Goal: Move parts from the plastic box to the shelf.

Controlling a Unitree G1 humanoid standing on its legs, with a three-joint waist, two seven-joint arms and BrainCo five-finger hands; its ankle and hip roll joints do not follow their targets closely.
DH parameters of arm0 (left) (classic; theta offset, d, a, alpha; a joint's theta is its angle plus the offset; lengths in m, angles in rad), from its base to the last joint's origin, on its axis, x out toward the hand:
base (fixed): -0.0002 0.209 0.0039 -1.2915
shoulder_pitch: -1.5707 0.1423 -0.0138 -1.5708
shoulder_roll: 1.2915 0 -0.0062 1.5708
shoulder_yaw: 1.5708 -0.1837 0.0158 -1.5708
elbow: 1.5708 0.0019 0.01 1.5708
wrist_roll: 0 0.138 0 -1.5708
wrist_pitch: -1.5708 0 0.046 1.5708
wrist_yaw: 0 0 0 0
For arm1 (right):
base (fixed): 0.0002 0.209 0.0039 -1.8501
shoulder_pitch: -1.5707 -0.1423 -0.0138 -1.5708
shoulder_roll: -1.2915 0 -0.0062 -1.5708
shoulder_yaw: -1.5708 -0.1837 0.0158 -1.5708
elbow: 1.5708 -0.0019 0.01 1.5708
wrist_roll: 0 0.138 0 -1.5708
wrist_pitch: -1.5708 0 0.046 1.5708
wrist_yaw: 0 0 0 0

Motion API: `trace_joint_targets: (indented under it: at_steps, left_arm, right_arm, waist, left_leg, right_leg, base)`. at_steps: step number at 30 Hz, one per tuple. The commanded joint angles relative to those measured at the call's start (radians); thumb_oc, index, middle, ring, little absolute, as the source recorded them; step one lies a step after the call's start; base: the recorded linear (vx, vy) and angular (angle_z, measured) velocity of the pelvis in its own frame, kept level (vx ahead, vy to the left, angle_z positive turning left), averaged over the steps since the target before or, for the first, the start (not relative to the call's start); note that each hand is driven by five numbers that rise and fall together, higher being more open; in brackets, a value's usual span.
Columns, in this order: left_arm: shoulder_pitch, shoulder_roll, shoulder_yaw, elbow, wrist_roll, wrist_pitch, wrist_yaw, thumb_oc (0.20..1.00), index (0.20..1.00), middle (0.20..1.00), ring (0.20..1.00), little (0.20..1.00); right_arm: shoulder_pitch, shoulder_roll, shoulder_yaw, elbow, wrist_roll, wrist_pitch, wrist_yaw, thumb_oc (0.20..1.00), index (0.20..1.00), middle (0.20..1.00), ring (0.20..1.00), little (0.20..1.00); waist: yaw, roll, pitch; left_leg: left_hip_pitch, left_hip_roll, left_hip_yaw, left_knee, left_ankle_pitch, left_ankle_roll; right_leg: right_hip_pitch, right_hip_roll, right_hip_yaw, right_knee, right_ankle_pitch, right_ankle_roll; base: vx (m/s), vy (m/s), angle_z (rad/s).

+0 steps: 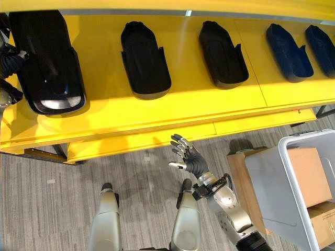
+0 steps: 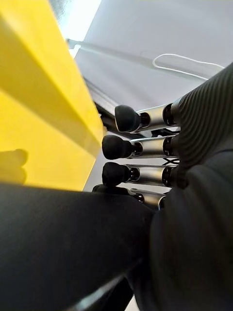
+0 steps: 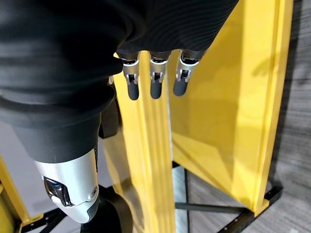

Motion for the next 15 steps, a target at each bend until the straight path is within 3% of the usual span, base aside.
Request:
trace_joint_targets:
  at_steps: [1, 15]
  left_arm:
    - [-0.074, 0.064, -0.007, -0.004, 0.036, -0.029, 0.022, 0.2, 0.2, 0.2, 0.2, 0.2]
    - [-0.141, 0.035, -0.044, 0.083, 0.021, -0.03, 0.019, 0.2, 0.2, 0.2, 0.2, 0.2]
  right_arm:
    - [0.019, -0.026, -0.045, -0.047, 0.046, -0.045, 0.019, 1.0, 1.0, 1.0, 1.0, 1.0]
    - [0.018, -0.037, -0.048, -0.049, 0.053, -0.043, 0.029, 1.0, 1.0, 1.0, 1.0, 1.0]
  waist:
    - [0.009, 0.006, -0.091]
    - [-0.002, 0.004, -0.088]
  left_leg:
    - [-0.011, -0.055, 0.067, 0.0, -0.026, 0.126]
    - [-0.043, -0.048, 0.073, 0.024, -0.032, 0.127]
  right_leg:
    - [0.001, 0.037, -0.019, 0.074, -0.112, -0.079]
    - [-0.032, 0.041, -0.01, 0.089, -0.114, -0.079]
  base:
    - [0.0, 0.001, 0.04]
    - [0.0, 0.001, -0.01]
